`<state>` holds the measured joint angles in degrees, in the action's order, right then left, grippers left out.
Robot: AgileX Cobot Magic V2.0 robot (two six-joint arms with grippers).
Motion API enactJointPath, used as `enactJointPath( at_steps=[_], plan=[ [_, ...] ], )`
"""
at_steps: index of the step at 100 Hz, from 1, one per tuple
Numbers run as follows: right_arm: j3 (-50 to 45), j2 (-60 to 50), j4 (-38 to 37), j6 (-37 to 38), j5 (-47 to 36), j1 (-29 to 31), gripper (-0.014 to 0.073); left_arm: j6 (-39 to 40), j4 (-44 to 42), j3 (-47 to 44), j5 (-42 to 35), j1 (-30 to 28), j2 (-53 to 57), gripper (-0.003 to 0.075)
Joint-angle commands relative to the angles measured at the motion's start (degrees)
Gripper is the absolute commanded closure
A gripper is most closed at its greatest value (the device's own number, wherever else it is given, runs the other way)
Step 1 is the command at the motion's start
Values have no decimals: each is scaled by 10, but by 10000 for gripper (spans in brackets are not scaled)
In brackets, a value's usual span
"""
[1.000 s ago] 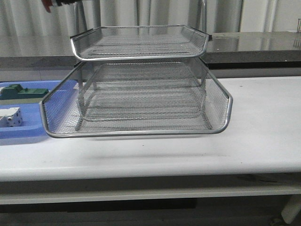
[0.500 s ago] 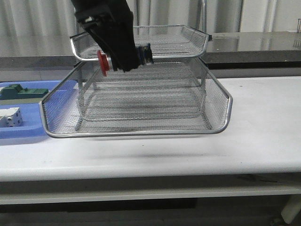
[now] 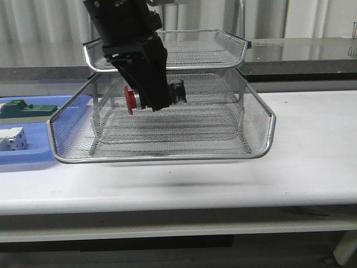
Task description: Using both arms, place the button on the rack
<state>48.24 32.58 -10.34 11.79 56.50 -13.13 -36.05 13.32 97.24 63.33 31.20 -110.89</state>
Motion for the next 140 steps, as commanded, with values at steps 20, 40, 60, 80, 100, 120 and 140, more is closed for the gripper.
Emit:
enactJointPath(
  at_steps=[20, 40, 60, 80, 100, 120, 140],
  plan=[
    [18, 2, -14, 0, -35, 1, 662, 4, 14, 17, -2, 6, 30, 209],
    [18, 2, -14, 0, -35, 1, 662, 8, 20, 17, 33, 6, 34, 207],
    [18, 2, -14, 0, -35, 1, 662, 10, 52, 17, 42, 6, 74, 208],
    [18, 2, -14, 0, -35, 1, 662, 41, 46, 17, 37, -19, 142, 209],
    [18, 2, -14, 0, -35, 1, 662, 81, 35, 17, 22, -96, 203, 251],
    [18, 2, -14, 0, -35, 1, 662, 97, 35, 10, -9, -185, 246, 281],
    [18, 2, -14, 0, -35, 1, 662, 97, 39, -77, -90, -243, 310, 281]
  ],
)
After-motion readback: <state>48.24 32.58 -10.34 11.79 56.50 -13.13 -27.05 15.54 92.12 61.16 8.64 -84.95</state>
